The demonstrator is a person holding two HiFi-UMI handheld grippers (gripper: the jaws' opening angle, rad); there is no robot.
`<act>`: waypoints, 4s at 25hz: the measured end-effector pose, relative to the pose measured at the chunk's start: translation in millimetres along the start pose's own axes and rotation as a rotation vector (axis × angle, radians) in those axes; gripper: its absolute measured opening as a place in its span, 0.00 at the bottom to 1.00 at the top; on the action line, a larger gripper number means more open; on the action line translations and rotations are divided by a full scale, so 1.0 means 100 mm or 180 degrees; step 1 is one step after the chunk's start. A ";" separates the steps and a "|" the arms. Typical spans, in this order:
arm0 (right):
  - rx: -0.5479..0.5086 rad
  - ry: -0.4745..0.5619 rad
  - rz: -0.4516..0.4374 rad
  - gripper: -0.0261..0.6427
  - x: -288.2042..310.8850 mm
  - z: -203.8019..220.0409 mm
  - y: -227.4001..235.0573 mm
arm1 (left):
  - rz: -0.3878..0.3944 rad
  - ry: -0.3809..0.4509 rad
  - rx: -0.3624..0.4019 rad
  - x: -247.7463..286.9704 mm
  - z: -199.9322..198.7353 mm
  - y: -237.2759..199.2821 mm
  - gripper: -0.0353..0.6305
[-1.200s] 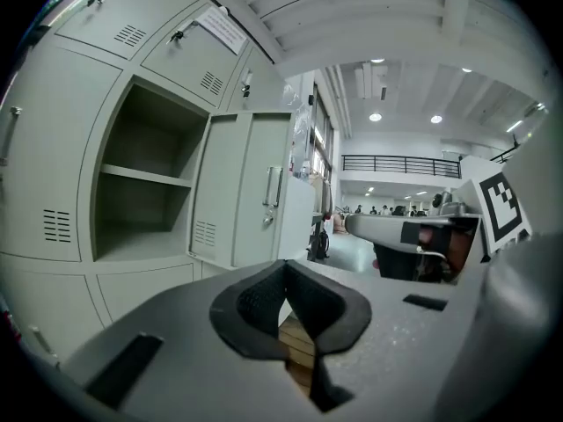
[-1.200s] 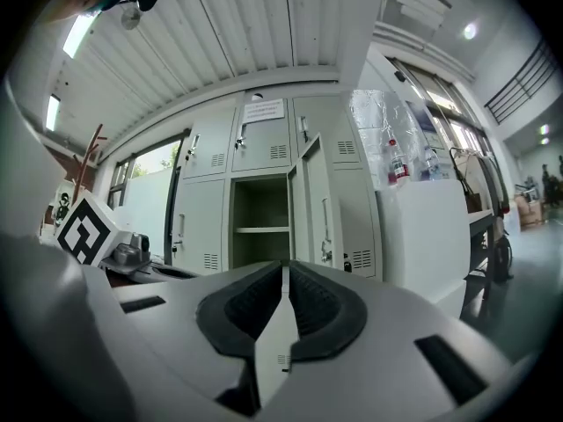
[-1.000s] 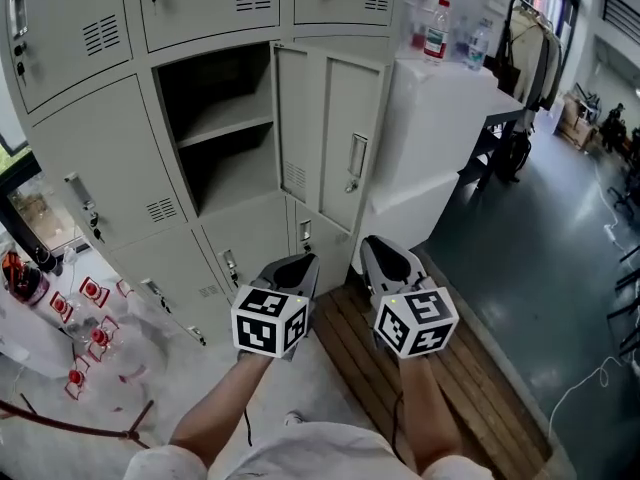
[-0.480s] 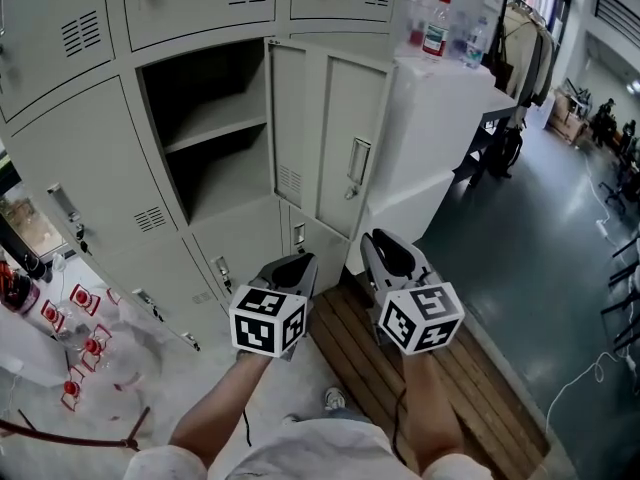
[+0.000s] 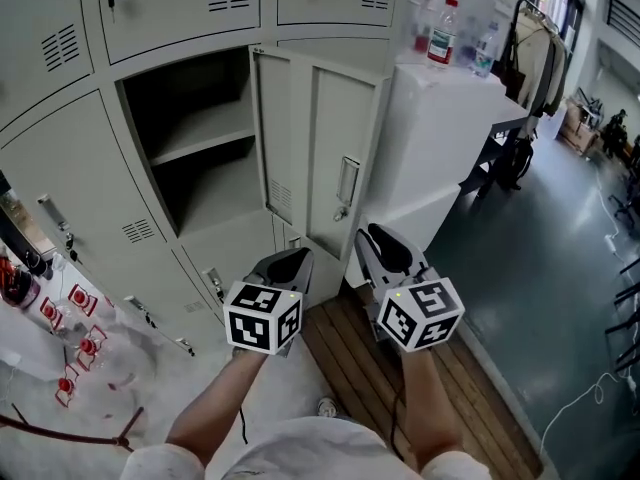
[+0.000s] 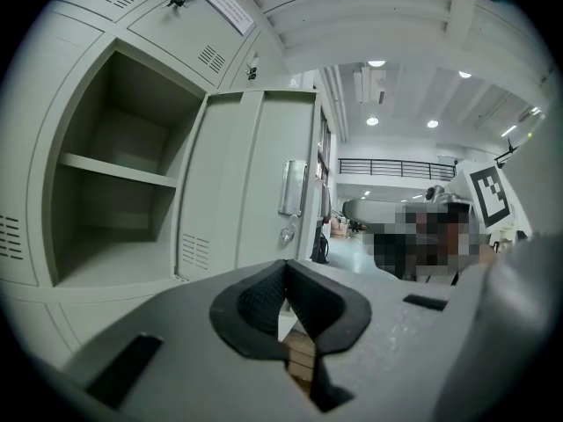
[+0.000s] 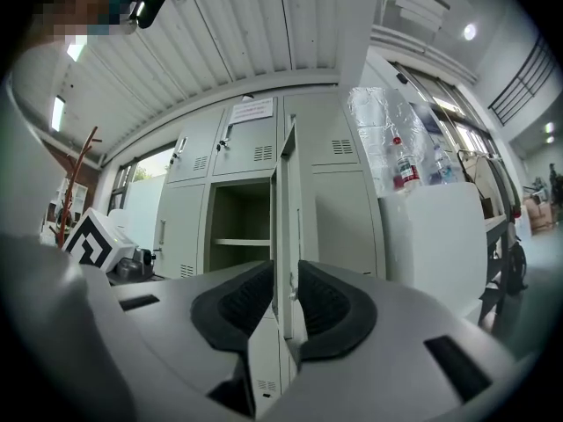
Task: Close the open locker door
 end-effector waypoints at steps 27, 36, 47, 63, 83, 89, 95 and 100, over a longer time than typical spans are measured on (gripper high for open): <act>0.0239 0.0393 -0.1569 0.25 0.63 -0.05 0.63 | -0.0797 0.0182 -0.0088 0.56 -0.14 -0.20 0.06; 0.0270 0.0481 -0.1858 0.25 0.74 -0.02 0.68 | -0.1001 0.0174 -0.0153 0.51 -0.06 -0.30 0.06; 0.0326 0.0574 -0.2153 0.23 0.73 -0.04 0.53 | -0.1125 0.0158 -0.0189 0.43 0.00 -0.34 0.06; 0.0122 0.0605 -0.2491 0.25 0.72 -0.11 0.03 | -0.1388 0.0183 -0.0261 0.12 0.07 -0.43 0.06; -0.0061 0.0569 -0.2543 0.26 0.83 -0.19 -0.65 | -0.1713 0.0211 -0.0322 -0.41 0.11 -0.65 0.06; -0.0084 0.0561 -0.2521 0.27 0.91 -0.21 -0.88 | -0.1672 0.0219 -0.0327 -0.52 0.08 -0.85 0.06; -0.0102 0.0587 -0.2426 0.27 1.03 -0.23 -1.14 | -0.1612 0.0257 -0.0339 -0.64 0.02 -1.08 0.06; -0.0112 0.0602 -0.2344 0.27 1.13 -0.24 -1.34 | -0.1592 0.0262 -0.0383 -0.77 0.02 -1.32 0.06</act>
Point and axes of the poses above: the fingertips, and each gripper's own axes: x forward along the fingers, y to its right, z out of its underside, the point moved 5 cm from there along -x, backward along the fingers, and after that the axes turned 6 degrees about -x, right-handed, at the moved point
